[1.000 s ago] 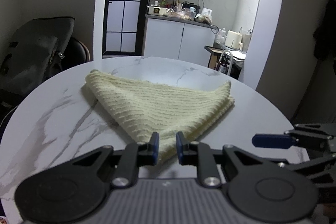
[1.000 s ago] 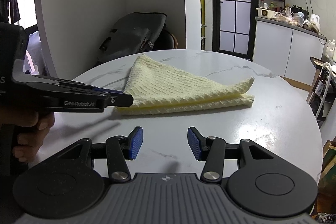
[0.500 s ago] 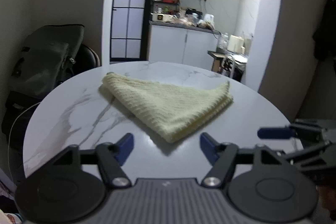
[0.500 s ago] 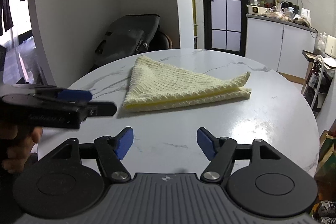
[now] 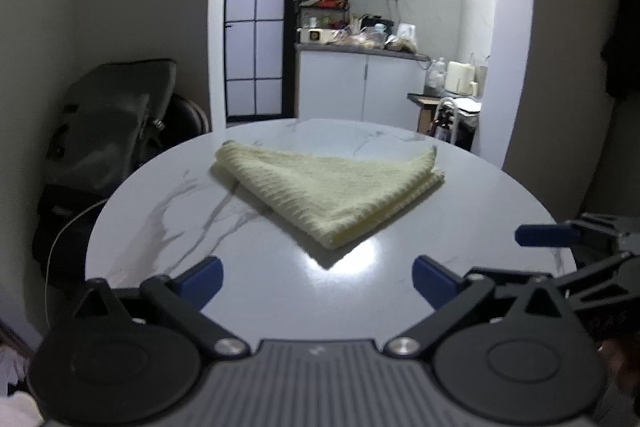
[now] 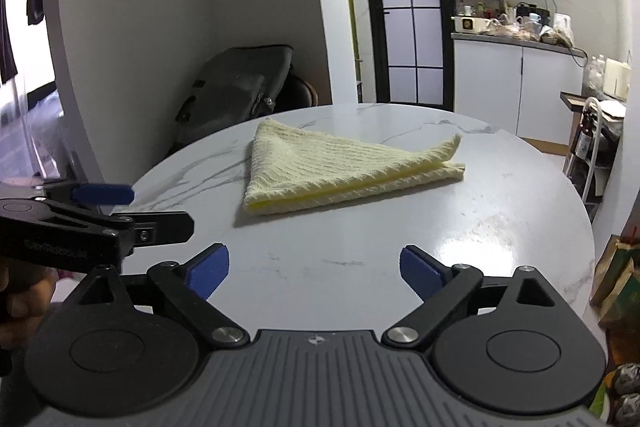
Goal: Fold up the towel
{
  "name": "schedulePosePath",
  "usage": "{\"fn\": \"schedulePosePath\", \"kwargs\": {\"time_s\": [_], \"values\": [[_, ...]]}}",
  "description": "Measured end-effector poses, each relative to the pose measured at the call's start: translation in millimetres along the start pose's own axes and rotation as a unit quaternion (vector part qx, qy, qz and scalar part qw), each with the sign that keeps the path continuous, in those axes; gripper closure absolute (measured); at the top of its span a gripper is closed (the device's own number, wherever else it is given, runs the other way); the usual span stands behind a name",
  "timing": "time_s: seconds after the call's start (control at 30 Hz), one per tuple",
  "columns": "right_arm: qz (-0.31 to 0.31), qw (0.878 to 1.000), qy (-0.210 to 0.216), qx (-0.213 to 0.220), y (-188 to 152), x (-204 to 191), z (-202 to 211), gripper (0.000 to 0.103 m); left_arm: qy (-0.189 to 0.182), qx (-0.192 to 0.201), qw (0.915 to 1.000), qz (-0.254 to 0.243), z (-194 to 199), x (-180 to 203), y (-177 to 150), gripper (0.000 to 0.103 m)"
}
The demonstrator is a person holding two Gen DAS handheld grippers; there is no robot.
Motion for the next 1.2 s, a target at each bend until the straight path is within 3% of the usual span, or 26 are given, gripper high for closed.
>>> {"fn": "schedulePosePath", "kwargs": {"time_s": [0.1, 0.23, 0.7, 1.2], "values": [[0.009, 1.000, -0.004, 0.011, -3, -2, 6, 0.001, 0.000, -0.003, 1.0000, 0.000, 6, 1, -3, 0.001], [0.012, 1.000, -0.006, 0.016, -6, -2, 9, 0.001, 0.012, 0.004, 0.9999, -0.010, 12, 5, -12, 0.001], [0.011, 1.000, -0.008, 0.011, -10, 3, 8, 0.001, 0.040, 0.005, 0.9986, 0.034, 27, 17, -29, 0.000], [0.010, 1.000, -0.009, 0.006, -14, 9, 8, 0.001, 0.048, -0.004, 0.9984, 0.028, 28, 27, -33, 0.000]]}}
Point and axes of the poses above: each gripper's, at about its wrist camera, not at the fingertips, and z roughly against the way its jaws point, x to its right, y to its top, the point moved 2 cm from there along -z, roughly the way its jaws point, and after that the axes turned 5 degrees about x, right-handed, at the moved point
